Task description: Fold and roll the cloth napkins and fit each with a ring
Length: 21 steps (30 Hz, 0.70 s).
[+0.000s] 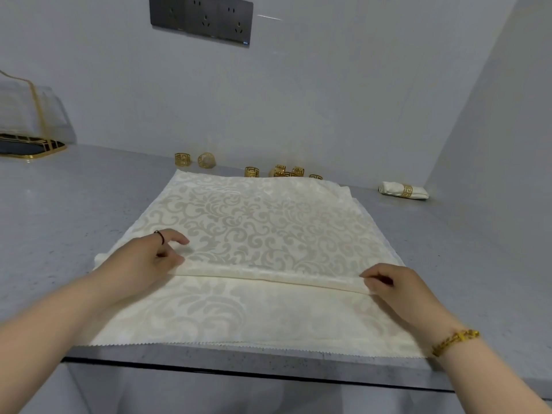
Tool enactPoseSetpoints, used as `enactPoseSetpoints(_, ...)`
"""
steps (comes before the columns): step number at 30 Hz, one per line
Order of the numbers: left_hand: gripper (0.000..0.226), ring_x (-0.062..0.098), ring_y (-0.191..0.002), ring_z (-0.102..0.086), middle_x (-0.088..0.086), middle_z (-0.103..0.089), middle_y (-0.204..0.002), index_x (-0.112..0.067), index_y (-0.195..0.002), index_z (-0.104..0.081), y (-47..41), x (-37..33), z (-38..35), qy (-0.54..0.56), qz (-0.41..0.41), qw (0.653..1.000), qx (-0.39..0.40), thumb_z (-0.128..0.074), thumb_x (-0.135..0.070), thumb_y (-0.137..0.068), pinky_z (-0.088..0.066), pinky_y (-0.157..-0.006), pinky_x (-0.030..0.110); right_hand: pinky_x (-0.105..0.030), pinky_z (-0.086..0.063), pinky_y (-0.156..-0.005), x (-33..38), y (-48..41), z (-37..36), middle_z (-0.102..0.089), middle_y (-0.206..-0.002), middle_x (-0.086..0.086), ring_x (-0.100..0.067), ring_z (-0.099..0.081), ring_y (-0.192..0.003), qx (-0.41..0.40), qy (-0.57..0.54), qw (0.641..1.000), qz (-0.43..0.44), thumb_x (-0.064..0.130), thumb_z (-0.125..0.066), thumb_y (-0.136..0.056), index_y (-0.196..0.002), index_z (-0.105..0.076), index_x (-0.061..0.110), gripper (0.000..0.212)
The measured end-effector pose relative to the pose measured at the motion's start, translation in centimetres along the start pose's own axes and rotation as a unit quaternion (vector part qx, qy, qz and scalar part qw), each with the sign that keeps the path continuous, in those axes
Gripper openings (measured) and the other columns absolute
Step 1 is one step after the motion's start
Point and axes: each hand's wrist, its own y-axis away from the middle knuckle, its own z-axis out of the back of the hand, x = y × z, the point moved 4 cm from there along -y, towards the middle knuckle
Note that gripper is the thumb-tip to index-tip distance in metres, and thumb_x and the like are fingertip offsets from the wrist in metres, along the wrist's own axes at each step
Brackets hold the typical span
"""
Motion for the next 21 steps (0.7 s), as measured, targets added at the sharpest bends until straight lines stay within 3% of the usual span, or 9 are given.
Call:
enactPoseSetpoints(3, 0.016, 0.018, -0.073, -0.055, -0.001, -0.06, -0.075, -0.028, -0.084, -0.054, -1.3, 0.3, -0.4, 0.01, 0.022, 0.999, 0.028, -0.058, -0.013, -0.086, -0.039, -0.066, 0.023, -0.008, -0.038, -0.058, 0.2, -1.3, -0.4, -0.053, -0.072, 0.008, -0.009, -0.048, -0.067, 0.023, -0.027, 0.999, -0.029, 0.004, -0.052, -0.087, -0.071, -0.053, 0.022, 0.024)
enactPoseSetpoints(6, 0.023, 0.017, -0.084, -0.059, -0.002, -0.066, -0.083, -0.034, -0.07, -0.054, -1.4, 0.3, -0.6, -0.072, -0.021, 0.997, 0.009, -0.059, -0.017, -0.083, -0.044, -0.077, 0.026, -0.009, -0.037, -0.063, 0.4, -1.7, -1.0, -0.052, -0.08, 0.004, -0.011, -0.046, -0.072, 0.024, 0.043, 0.999, -0.001, 0.004, -0.052, -0.086, -0.068, -0.05, 0.02, 0.024)
enactPoseSetpoints(8, 0.017, 0.017, -0.076, -0.059, -0.004, -0.068, -0.077, -0.032, -0.067, -0.061, -1.0, -0.4, -0.5, -0.135, -0.085, 0.987, -0.035, -0.055, -0.025, -0.081, -0.045, -0.072, 0.026, -0.012, -0.031, -0.066, 0.2, -1.6, -1.1, -0.054, -0.086, 0.001, -0.012, -0.044, -0.082, 0.011, 0.096, 0.995, 0.029, 0.005, -0.051, -0.087, -0.073, -0.055, 0.015, 0.018)
enactPoseSetpoints(11, 0.036, 0.014, -0.064, -0.059, -0.012, -0.066, -0.067, -0.021, -0.06, -0.07, -0.1, -0.7, -0.6, -0.209, -0.194, 0.957, -0.057, -0.041, -0.037, -0.072, -0.044, -0.065, 0.028, -0.017, -0.028, -0.077, 0.6, -0.8, -1.0, -0.063, -0.083, 0.0, -0.017, -0.05, -0.087, -0.025, 0.193, 0.975, 0.103, 0.004, -0.058, -0.083, -0.079, -0.068, 0.009, 0.012)
enactPoseSetpoints(12, 0.038, 0.01, -0.068, -0.058, -0.012, -0.068, -0.071, -0.021, -0.061, -0.072, 0.2, -0.4, -0.7, -0.237, -0.224, 0.943, -0.066, -0.039, -0.037, -0.072, -0.043, -0.069, 0.03, -0.022, -0.033, -0.078, 0.7, -0.4, -0.9, -0.067, -0.078, 0.001, -0.02, -0.057, -0.081, -0.042, 0.218, 0.966, 0.135, 0.006, -0.063, -0.078, -0.075, -0.07, 0.011, 0.009)
enactPoseSetpoints(14, 0.039, 0.007, -0.083, -0.049, -0.009, -0.071, -0.083, -0.022, -0.07, -0.075, 0.6, 0.3, -0.7, -0.275, -0.254, 0.924, -0.074, -0.04, -0.038, -0.072, -0.032, -0.087, 0.026, -0.02, -0.039, -0.067, 0.3, 0.3, -0.8, -0.069, -0.071, 0.006, -0.016, -0.064, -0.072, -0.058, 0.263, 0.945, 0.188, 0.025, -0.062, -0.069, -0.071, -0.072, 0.018, 0.013)
enactPoseSetpoints(16, 0.039, 0.007, -0.086, -0.045, -0.008, -0.07, -0.085, -0.021, -0.074, -0.076, 0.9, 0.4, -0.5, -0.281, -0.261, 0.92, -0.075, -0.041, -0.041, -0.072, -0.022, -0.09, 0.015, -0.019, -0.04, -0.066, 0.1, 0.6, -0.8, -0.07, -0.075, 0.008, -0.013, -0.056, -0.081, -0.058, 0.268, 0.939, 0.207, 0.031, -0.057, -0.067, -0.073, -0.073, 0.02, 0.021)
enactPoseSetpoints(19, 0.042, 0.005, -0.073, -0.047, -0.014, -0.062, -0.072, -0.022, -0.068, -0.074, 0.2, 0.1, -0.3, -0.26, -0.25, 0.929, -0.078, -0.037, -0.042, -0.073, -0.038, -0.078, 0.023, -0.025, -0.045, -0.073, 0.4, 0.0, -0.6, -0.067, -0.08, 0.001, -0.014, -0.052, -0.08, -0.038, 0.229, 0.957, 0.173, 0.011, -0.065, -0.073, -0.08, -0.073, 0.013, 0.011)
enactPoseSetpoints(21, 0.049, 0.012, -0.072, -0.054, -0.014, -0.057, -0.071, -0.018, -0.063, -0.067, -0.8, -0.1, -0.1, -0.195, -0.16, 0.967, -0.03, -0.031, -0.048, -0.076, -0.042, -0.073, 0.022, -0.022, -0.035, -0.082, 0.8, -1.2, -0.2, -0.058, -0.091, 0.003, -0.014, -0.046, -0.088, -0.001, 0.176, 0.976, 0.125, 0.007, -0.052, -0.09, -0.097, -0.068, 0.01, 0.018)
